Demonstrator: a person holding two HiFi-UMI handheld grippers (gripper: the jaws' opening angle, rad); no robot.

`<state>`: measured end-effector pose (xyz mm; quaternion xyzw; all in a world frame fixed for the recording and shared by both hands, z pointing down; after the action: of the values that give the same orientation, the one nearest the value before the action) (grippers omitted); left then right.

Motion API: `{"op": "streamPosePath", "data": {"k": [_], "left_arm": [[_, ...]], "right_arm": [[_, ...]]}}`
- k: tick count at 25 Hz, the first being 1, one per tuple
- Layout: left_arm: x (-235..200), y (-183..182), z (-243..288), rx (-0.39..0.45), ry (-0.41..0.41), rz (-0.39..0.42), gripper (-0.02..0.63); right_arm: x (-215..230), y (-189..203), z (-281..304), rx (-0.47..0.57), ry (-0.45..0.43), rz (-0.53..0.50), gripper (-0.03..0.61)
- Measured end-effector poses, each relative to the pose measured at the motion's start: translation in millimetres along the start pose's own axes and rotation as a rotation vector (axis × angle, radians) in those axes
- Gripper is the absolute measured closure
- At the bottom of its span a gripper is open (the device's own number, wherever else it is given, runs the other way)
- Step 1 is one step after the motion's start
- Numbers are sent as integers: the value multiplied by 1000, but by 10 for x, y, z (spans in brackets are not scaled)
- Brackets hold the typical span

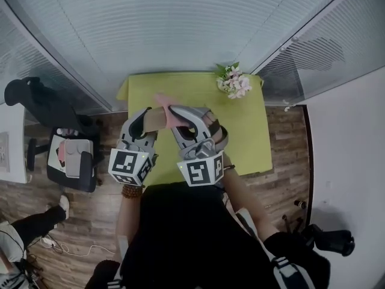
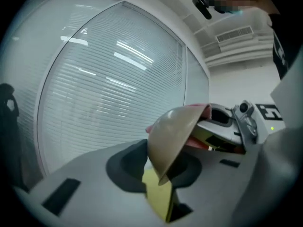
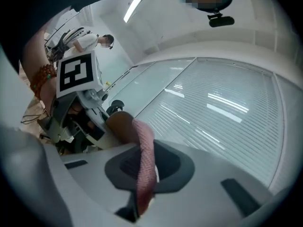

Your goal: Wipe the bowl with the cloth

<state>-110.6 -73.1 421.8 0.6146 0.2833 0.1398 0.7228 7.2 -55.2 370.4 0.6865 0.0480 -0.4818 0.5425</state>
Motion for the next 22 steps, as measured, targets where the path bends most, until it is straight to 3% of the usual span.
{"op": "streamPosePath", "data": {"k": [9, 13, 15, 17, 19, 21, 22], "left_arm": [[-64, -2, -26, 166, 151, -435, 548], [-86, 45, -27, 264, 254, -636, 549], [-75, 68, -6, 291, 301, -703, 549], [-47, 90, 41, 286, 331, -694, 549], [-26, 123, 106, 222, 322, -610, 549], [-34, 140, 160, 124, 253, -472, 513], [-34, 140, 180, 70, 202, -362, 505]], "right_arm": [[132, 81, -12, 33, -22, 341, 560], [220, -3, 32, 161, 24, 618, 560], [249, -30, 31, 187, 25, 663, 558], [251, -14, 12, 151, 22, 603, 558], [219, 69, 0, 43, -5, 434, 560], [199, 159, -2, -36, -6, 231, 560], [193, 206, -12, -56, -4, 141, 560]]}}
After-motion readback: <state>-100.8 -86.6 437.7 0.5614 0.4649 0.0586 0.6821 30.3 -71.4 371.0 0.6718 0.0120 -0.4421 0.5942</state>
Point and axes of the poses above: the fingertips, and each gripper's own axes: z forward along the fingers, x to its right, y out of its underside, the point moved 7 cm from there along -z, backward along the fingers, and after that the axes turned 1 degree about y, right-handed, at the moved point
